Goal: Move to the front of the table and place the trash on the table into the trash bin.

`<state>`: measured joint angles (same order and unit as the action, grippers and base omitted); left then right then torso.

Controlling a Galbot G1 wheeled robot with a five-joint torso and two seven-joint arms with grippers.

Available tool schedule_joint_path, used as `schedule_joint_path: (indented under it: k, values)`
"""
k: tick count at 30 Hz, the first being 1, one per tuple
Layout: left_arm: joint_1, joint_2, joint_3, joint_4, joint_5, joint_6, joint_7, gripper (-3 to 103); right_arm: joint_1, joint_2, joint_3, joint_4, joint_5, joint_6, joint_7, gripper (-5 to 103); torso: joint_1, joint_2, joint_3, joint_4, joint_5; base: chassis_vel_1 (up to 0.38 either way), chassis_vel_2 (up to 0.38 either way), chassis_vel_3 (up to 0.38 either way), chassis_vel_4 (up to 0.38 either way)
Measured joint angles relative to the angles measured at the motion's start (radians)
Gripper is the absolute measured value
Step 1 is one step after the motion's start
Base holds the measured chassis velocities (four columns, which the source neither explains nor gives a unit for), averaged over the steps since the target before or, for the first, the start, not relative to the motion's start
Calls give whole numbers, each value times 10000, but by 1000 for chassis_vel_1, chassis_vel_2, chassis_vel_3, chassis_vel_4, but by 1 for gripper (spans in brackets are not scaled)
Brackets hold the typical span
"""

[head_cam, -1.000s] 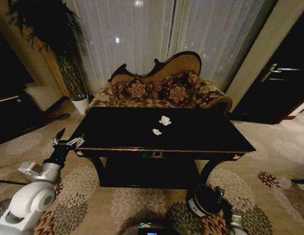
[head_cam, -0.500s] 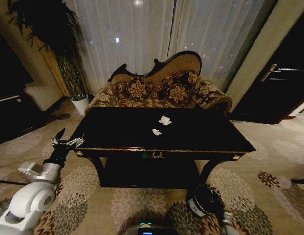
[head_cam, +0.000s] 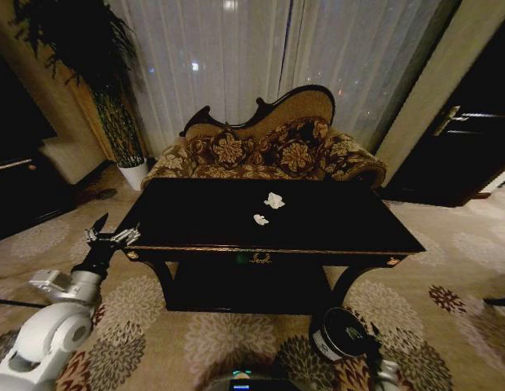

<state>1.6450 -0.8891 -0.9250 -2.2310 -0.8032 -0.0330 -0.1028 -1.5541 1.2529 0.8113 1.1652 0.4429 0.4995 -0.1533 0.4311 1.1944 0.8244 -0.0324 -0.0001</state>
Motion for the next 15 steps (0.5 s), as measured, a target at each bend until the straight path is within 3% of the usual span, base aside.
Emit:
schedule_joint_path:
  k: [6, 15]
  values:
    - [0, 0, 0, 0, 0, 0, 0, 100, -2381, 594, 1324, 2650, 960, 172, -255, 100, -1, 2, 0, -1, 0, 0, 0, 0, 0]
    - [0, 0, 0, -1, 0, 0, 0, 100, -4041, 852, 2529, 5751, 1599, 534, -499, 100, -1, 1, 2, 0, 0, 0, 0, 0, 0]
